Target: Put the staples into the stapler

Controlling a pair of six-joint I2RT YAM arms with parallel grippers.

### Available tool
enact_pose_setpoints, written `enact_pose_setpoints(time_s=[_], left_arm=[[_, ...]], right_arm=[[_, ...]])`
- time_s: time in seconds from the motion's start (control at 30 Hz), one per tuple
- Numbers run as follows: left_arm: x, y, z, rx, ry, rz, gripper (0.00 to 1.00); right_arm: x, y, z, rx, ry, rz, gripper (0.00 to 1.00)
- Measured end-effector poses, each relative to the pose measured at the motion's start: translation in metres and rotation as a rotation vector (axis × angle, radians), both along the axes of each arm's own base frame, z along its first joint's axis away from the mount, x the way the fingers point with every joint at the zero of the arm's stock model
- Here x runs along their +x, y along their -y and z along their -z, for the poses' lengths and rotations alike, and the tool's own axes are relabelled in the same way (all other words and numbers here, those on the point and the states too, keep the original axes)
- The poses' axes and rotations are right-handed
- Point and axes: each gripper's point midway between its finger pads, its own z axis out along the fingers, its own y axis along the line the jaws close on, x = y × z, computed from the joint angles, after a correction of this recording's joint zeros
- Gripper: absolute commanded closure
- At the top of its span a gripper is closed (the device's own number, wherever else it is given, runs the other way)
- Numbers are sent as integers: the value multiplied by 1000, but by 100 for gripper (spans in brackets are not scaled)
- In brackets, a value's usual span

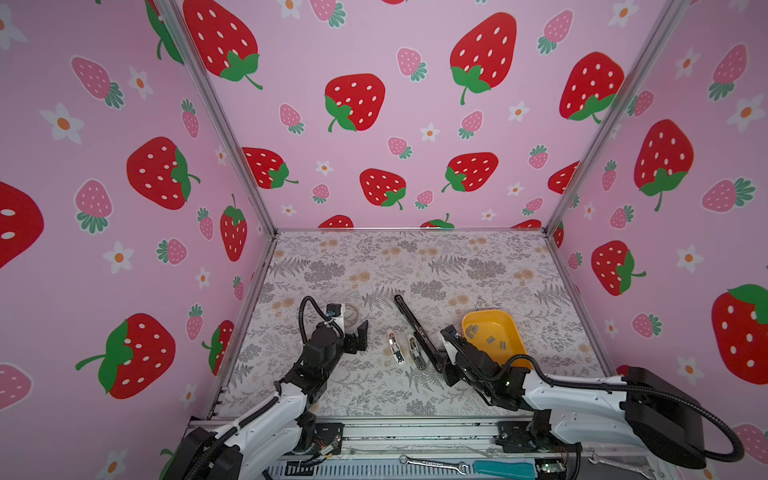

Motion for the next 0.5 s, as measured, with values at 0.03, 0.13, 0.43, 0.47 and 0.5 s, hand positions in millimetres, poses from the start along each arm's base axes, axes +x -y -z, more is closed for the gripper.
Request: enact_pose_setpoints(time_s=[0.03, 0.13, 0.43, 0.47, 0.5], left_arm=[[0, 0, 0, 0, 0, 1, 1], [0, 0, 0, 0, 0, 1, 1], [0, 0, 0, 0, 0, 1, 1], [0, 0, 0, 0, 0, 1, 1], [0, 0, 0, 0, 0, 0, 1]], right_arm=[[0, 0, 1, -2, -1, -1, 97], [-1, -1, 3, -7, -6, -4, 97], [0, -2, 3, -3, -4, -5, 97], [0, -1, 3, -3, -3, -3, 97], [0, -1, 3, -4, -2, -2, 97]])
